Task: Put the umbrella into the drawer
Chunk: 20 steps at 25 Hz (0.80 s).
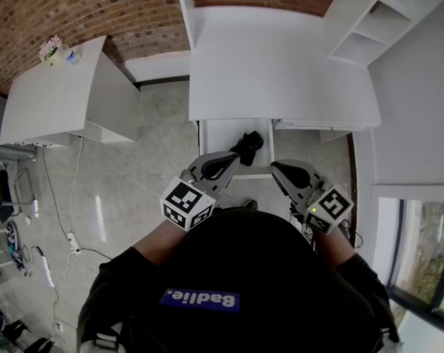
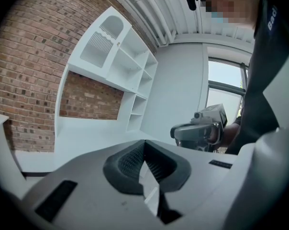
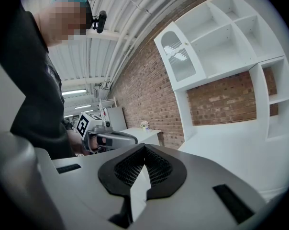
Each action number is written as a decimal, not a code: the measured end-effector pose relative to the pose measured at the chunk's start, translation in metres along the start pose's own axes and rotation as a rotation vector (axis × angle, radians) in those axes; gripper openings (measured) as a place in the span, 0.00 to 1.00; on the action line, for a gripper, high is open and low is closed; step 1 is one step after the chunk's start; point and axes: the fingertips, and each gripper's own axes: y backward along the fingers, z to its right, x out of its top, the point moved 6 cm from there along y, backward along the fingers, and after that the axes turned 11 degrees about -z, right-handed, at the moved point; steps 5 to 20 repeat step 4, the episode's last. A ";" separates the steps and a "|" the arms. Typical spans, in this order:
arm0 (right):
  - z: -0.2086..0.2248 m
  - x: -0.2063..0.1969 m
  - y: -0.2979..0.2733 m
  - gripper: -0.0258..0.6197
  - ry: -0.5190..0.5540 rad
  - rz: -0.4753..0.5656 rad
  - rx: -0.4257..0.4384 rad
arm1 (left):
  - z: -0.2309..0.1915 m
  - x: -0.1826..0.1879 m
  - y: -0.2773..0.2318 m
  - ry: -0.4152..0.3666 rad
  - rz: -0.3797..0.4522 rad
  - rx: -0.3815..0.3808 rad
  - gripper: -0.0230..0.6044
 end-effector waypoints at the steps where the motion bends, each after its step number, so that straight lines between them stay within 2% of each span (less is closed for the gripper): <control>1: -0.001 0.000 0.001 0.09 -0.002 0.000 0.000 | 0.000 0.001 0.001 -0.003 -0.001 0.000 0.04; 20: -0.003 0.000 0.002 0.09 -0.010 0.001 0.002 | 0.000 0.005 0.005 -0.014 -0.004 0.000 0.04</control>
